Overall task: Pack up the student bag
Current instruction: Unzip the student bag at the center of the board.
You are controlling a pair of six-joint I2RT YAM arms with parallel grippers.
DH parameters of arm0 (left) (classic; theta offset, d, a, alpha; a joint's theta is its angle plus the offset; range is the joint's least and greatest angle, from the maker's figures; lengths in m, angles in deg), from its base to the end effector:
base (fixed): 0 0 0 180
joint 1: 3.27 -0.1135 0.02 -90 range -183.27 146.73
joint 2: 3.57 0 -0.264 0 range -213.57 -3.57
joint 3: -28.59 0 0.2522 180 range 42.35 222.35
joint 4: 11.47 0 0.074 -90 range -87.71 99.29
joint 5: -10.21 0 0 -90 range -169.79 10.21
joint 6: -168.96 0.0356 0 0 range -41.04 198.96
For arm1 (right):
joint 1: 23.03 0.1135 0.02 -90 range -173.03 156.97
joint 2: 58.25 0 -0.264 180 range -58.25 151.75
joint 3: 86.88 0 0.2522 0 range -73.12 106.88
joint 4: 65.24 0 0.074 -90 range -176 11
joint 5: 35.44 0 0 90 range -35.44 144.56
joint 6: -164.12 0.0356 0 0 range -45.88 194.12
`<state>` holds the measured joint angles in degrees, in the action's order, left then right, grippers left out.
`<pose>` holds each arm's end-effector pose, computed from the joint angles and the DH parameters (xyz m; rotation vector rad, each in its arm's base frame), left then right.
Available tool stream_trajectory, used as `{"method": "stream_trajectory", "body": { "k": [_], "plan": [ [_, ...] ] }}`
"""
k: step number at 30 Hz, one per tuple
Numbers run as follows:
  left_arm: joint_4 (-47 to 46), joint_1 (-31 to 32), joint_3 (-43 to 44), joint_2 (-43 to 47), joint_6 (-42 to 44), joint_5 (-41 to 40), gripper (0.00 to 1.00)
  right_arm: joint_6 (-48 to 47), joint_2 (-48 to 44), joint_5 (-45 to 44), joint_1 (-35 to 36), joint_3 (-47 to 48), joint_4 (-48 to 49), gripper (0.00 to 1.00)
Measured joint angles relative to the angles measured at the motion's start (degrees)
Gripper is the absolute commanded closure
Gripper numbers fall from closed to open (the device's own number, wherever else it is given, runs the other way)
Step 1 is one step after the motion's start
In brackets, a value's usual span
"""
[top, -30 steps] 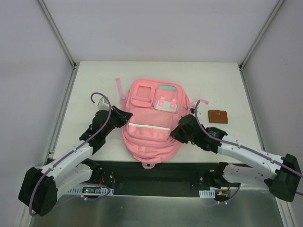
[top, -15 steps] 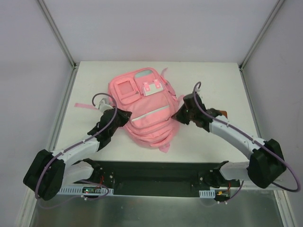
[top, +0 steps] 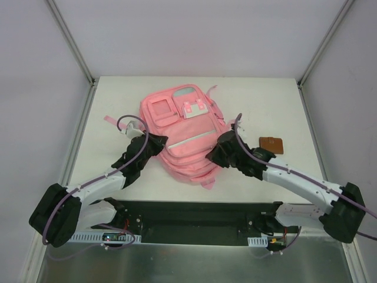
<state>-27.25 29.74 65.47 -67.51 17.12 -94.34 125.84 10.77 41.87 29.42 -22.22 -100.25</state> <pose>0.2019 -0.1205 0.2147 -0.6505 1.7498 -0.9611 0.1653 0.2022 0.2719 0.1081 2.3392 0.7129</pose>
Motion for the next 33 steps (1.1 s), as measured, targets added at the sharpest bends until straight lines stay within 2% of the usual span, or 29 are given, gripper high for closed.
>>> {"method": "stream_trajectory", "body": {
  "k": [3,6,9,13,15,22,26,33],
  "plan": [
    [0.6,0.0,0.0,1.7,1.0,-0.1,1.00,-4.2,-7.3,-0.8,-5.4,-1.8,-0.3,0.46],
    [1.7,0.0,0.1,3.4,3.0,0.3,1.00,-13.7,-12.8,2.6,-14.7,-3.3,2.5,0.46],
    [3.0,0.0,1.3,3.4,5.1,0.8,1.00,-25.3,-12.0,9.8,-19.2,-3.1,5.1,0.46],
    [4.1,-0.1,2.4,3.2,7.4,2.2,1.00,-40.7,-6.6,22.3,-20.1,-2.8,5.6,0.41],
    [4.7,-0.2,2.9,3.0,8.4,2.6,1.00,-46.7,-5.6,25.4,-20.1,-2.8,5.4,0.41],
    [6.2,-0.9,5.0,1.5,10.3,4.8,1.00,-64.0,-5.6,28.3,-20.3,-2.8,6.9,0.41],
    [6.2,-1.0,5.8,0.3,10.3,5.7,1.00,-70.1,-4.0,29.9,-20.6,-2.7,9.1,0.44],
    [6.3,-1.6,6.0,-0.2,10.2,7.2,1.00,-73.8,2.7,30.6,-21.0,-2.7,9.5,0.46]
  ]
}}
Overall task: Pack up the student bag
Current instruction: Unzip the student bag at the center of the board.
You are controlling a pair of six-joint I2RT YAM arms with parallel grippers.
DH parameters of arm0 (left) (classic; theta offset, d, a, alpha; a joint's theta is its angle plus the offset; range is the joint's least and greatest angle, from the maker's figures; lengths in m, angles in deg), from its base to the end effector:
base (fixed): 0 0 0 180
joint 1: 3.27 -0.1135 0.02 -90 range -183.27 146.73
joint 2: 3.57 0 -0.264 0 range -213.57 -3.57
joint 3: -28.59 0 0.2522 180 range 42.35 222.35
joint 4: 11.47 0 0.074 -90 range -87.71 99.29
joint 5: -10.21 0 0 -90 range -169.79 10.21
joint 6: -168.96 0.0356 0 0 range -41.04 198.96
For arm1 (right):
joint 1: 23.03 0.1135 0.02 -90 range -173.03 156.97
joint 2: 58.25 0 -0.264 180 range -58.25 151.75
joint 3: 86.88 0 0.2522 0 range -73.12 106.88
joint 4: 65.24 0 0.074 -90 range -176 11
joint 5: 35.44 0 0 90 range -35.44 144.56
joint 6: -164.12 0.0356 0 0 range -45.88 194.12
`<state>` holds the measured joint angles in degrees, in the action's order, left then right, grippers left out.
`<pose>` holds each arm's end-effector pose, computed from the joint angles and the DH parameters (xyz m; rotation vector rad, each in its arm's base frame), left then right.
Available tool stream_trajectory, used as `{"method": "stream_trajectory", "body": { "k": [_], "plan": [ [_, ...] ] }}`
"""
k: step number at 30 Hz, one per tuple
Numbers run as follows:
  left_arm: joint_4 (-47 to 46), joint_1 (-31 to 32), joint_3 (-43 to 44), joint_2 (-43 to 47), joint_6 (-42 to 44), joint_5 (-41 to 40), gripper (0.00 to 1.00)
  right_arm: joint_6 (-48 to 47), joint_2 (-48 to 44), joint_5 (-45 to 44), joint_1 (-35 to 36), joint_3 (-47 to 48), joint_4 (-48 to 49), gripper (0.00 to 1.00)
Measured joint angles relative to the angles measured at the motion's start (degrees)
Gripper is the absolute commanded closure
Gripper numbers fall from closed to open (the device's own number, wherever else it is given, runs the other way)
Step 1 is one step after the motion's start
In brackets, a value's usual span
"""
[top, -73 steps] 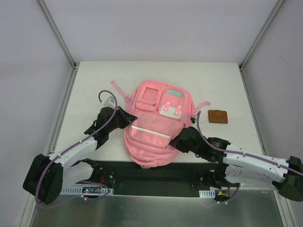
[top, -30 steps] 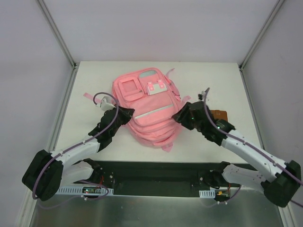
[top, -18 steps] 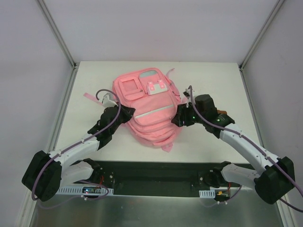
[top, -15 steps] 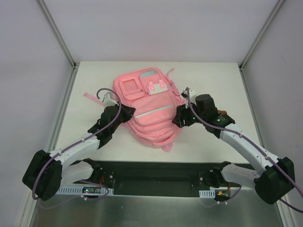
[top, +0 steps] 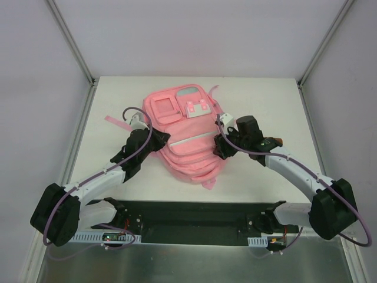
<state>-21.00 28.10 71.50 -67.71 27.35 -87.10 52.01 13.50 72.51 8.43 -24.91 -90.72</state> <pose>0.2132 -0.1247 0.2376 -0.4238 1.8217 -0.9180 0.2279 0.1523 0.2591 -1.1402 1.8636 0.4346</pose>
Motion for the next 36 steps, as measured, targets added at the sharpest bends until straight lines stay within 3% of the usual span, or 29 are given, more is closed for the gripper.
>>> {"method": "stream_trajectory", "body": {
  "k": [3,7,8,13,16,21,26,36],
  "plan": [
    [0.0,-0.5,0.0,0.0,-0.1,0.5,1.00,-0.9,-0.2,-0.5,0.0,0.0,0.5,0.46],
    [0.0,-0.8,0.0,0.0,-0.2,1.1,1.00,-2.0,0.1,-0.6,-0.1,-0.2,2.0,0.68],
    [0.0,-0.8,0.0,0.0,-0.2,1.2,1.00,-2.1,0.5,-0.5,-0.2,-0.2,2.5,0.78],
    [0.0,-0.8,0.0,0.0,-0.7,1.4,1.00,-1.7,3.7,1.4,-0.3,0.3,1.4,0.85],
    [0.0,-0.9,0.0,0.0,-1.2,1.4,1.00,-0.3,3.4,2.5,-0.3,0.3,1.1,0.95],
    [0.0,-1.1,0.0,0.0,-2.0,1.5,1.00,4.5,0.5,1.0,2.2,0.3,0.8,0.99],
    [-0.1,-1.1,0.0,-0.4,-2.8,1.5,1.00,11.1,-2.1,-5.3,10.7,0.5,1.9,0.99],
    [-1.4,-1.1,0.0,-1.1,-3.1,2.7,1.00,20.5,7.3,-14.8,23.9,9.3,1.0,0.99]
  ]
}}
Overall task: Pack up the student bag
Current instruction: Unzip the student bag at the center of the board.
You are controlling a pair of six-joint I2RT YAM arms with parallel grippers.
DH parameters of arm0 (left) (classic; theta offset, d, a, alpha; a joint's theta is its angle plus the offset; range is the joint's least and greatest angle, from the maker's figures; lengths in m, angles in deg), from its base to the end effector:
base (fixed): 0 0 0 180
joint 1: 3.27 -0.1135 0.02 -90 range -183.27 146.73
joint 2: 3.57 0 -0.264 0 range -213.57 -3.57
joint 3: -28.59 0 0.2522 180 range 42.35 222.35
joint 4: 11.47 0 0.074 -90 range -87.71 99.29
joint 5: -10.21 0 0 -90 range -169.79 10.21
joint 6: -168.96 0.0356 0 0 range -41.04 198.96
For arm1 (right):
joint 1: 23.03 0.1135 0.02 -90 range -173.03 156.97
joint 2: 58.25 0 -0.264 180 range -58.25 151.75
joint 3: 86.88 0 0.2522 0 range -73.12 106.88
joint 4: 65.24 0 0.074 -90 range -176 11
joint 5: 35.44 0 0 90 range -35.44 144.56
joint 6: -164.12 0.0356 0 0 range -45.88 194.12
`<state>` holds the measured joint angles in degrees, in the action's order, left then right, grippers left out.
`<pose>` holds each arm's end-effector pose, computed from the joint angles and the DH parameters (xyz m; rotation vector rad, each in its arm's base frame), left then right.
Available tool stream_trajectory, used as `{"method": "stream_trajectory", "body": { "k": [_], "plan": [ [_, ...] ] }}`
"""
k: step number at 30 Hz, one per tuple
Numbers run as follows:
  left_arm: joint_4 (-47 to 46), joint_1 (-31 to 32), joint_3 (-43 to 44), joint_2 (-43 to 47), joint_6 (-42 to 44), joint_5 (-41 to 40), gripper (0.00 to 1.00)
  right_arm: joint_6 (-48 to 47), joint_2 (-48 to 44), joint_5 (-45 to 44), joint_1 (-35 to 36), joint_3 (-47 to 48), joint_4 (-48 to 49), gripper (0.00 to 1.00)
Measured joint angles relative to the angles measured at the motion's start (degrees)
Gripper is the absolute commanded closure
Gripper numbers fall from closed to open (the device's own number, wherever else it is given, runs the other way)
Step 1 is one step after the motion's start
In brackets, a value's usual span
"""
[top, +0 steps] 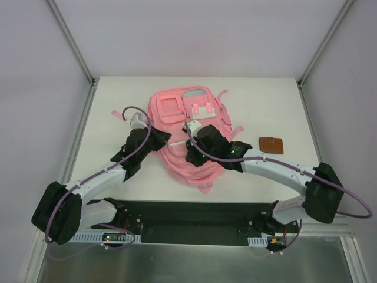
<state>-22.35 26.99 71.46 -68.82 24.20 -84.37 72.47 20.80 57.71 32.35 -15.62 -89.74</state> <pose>0.2173 -0.1235 0.2354 -0.4594 1.8261 -0.9836 0.1758 0.2581 0.2800 -1.0771 1.9129 0.6004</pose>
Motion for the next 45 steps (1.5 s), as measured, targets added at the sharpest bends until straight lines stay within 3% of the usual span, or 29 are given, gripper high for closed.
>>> {"method": "stream_trajectory", "body": {
  "k": [6,7,10,11,13,15,17,20,22,26,29,30,37,39,40,41,43,44,45],
  "plan": [
    [0.2,0.0,-0.1,0.3,0.1,-0.1,1.00,2.7,7.6,-0.8,3.0,6.3,0.0,0.94],
    [0.1,0.0,-0.3,0.7,0.2,-0.2,1.00,2.9,8.4,-0.7,3.1,6.9,0.0,0.72],
    [0.2,0.0,-1.0,2.0,0.7,-0.5,0.98,3.8,9.1,0.5,3.4,7.5,-0.3,0.45],
    [0.2,0.0,-1.0,2.2,1.3,-0.4,0.86,4.1,9.0,0.6,3.6,7.5,-0.2,0.42],
    [0.8,-0.1,-1.0,2.5,2.2,-0.4,0.85,4.8,7.4,0.3,4.1,6.7,-0.3,0.38],
    [1.6,-0.7,-1.0,3.2,3.1,0.2,0.75,6.1,4.0,-0.8,3.2,4.4,0.2,0.37],
    [2.3,-0.8,-0.8,4.2,4.2,0.7,0.49,8.7,-2.2,-1.8,-0.3,0.3,0.2,0.31],
    [4.1,-0.8,0.5,5.3,6.5,1.2,0.33,13.8,-12.1,-5.0,-7.7,-5.6,0.6,0.27],
    [4.8,-0.8,1.5,5.5,8.0,1.7,0.28,17.6,-17.9,-6.7,-12.8,-9.4,0.9,0.27],
    [7.6,-0.8,4.5,6.0,12.2,3.4,0.25,23.7,-20.5,-6.4,-21.1,-13.1,1.0,0.28],
    [10.1,-0.8,7.3,6.6,16.7,5.6,0.24,27.2,-17.2,-3.3,-25.1,-13.4,1.2,0.37],
    [11.0,-0.8,8.3,6.9,18.5,6.2,0.23,28.0,-16.2,-2.2,-26.0,-13.5,1.6,0.41],
    [14.9,-0.8,13.6,7.6,28.1,13.0,0.23,32.1,-11.6,4.5,-28.2,-13.5,4.9,0.43],
    [15.7,-0.8,14.7,7.4,30.3,15.8,0.23,33.0,-10.3,6.2,-28.5,-13.5,5.8,0.48],
    [16.2,-0.8,15.3,7.1,31.5,17.3,0.22,33.4,-9.7,6.9,-28.7,-13.5,6.3,0.53],
    [16.5,-0.8,15.8,6.7,32.0,18.4,0.22,33.7,-9.4,7.4,-28.9,-13.5,6.6,0.70],
    [17.1,-0.8,17.0,5.7,34.0,21.1,0.23,34.1,-9.1,8.6,-29.2,-13.6,7.9,0.80],
    [17.3,-0.8,17.4,5.2,34.9,22.3,0.22,34.4,-9.1,9.0,-29.3,-13.7,8.3,0.97],
    [17.6,-0.8,17.7,4.9,35.8,23.3,0.22,34.7,-9.1,9.5,-29.5,-13.8,8.8,0.99]
  ]
}}
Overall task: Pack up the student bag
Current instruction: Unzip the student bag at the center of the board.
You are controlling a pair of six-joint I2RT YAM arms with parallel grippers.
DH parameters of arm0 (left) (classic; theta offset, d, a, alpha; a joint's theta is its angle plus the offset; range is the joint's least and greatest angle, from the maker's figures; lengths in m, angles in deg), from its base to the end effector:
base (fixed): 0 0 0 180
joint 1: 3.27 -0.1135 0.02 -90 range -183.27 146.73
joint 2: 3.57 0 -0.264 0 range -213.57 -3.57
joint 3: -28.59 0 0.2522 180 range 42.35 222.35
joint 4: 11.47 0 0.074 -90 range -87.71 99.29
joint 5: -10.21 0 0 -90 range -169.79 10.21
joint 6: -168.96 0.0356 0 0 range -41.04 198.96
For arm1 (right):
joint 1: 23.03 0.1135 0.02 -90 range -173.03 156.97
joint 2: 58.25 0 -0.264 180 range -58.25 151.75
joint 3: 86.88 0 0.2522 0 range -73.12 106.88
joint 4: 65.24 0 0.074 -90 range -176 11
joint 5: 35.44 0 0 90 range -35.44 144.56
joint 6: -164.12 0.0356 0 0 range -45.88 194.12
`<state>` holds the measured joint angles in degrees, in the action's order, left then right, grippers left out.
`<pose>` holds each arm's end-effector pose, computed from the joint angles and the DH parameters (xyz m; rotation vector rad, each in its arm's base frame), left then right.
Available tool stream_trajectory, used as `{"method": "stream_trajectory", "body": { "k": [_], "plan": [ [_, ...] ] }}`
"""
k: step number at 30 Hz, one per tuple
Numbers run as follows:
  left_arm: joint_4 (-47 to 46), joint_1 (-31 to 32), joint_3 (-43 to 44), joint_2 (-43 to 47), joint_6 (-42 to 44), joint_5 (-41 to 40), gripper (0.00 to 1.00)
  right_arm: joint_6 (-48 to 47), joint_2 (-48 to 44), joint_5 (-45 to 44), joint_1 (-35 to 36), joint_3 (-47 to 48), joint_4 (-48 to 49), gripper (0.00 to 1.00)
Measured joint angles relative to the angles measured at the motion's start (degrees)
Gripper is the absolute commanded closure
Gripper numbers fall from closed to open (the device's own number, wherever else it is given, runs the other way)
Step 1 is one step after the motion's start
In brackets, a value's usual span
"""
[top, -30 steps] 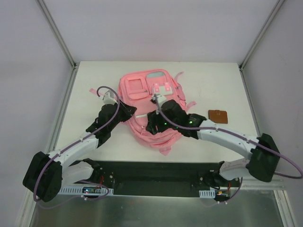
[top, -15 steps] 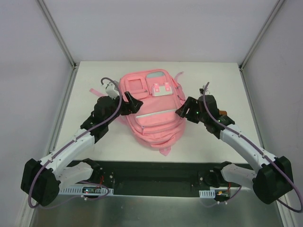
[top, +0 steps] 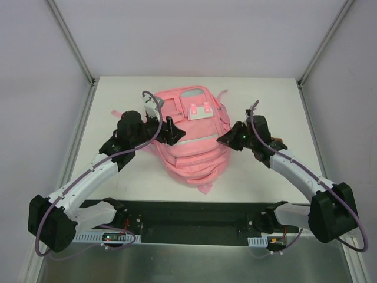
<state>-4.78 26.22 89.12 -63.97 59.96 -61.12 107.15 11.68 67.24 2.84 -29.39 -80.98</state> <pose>0.2110 -0.1324 0.3313 0.4140 1.7134 -0.9000 0.2409 0.1255 0.2558 -0.0085 2.1640 0.8445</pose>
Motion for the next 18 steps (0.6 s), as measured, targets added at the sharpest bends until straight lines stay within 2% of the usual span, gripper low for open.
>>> {"method": "stream_trajectory", "body": {
  "k": [5,10,13,18],
  "plan": [
    [1.0,0.0,0.9,-1.5,3.6,3.7,0.21,0.9,0.0,2.3,-0.6,-0.4,1.7,0.99],
    [3.5,0.7,3.7,-3.3,8.6,7.0,0.11,2.4,-0.8,4.0,-0.6,-0.5,3.4,0.99],
    [4.2,3.1,4.7,-4.0,12.3,7.5,0.07,3.5,-1.6,4.5,-0.6,-0.5,4.3,0.99],
    [7.2,7.0,7.1,-6.1,18.9,8.0,0.06,5.0,-1.8,5.2,-0.6,-0.4,4.8,0.99]
  ]
}}
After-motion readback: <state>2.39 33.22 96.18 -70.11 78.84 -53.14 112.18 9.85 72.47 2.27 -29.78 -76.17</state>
